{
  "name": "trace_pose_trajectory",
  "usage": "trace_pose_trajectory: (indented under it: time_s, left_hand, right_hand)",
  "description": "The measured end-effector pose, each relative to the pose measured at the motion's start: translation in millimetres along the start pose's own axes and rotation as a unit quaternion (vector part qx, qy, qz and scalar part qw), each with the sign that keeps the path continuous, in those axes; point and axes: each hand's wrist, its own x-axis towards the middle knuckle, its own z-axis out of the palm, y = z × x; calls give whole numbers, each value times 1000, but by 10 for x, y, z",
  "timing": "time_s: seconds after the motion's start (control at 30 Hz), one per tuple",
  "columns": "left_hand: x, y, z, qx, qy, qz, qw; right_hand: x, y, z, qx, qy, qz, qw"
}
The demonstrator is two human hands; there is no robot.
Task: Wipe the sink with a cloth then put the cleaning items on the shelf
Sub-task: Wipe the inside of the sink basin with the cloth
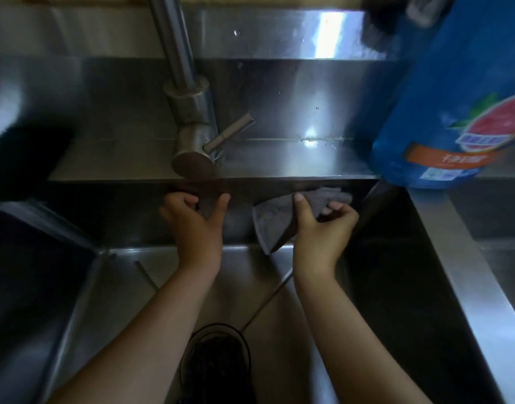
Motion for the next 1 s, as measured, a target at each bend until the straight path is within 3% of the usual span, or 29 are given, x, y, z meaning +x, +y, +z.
trace_pose_trajectory:
  time_s: [0.33,0.7,0.83,1.0]
  left_hand:
    - [10,18,7,-3,14,-5,1000]
    - [1,-38,27,-39,4,-15,999]
    - [4,-11,24,-44,1,-5,999]
    - [7,13,5,-54,-8,-27,998]
  right_hand:
    - [-46,-336,60,-12,6,-38,999]
    - [135,540,-22,-129,26,-51,990]
    - [213,655,-90,-155,25,-9,988]
    - [214,358,-151,-96,45,-3,994]
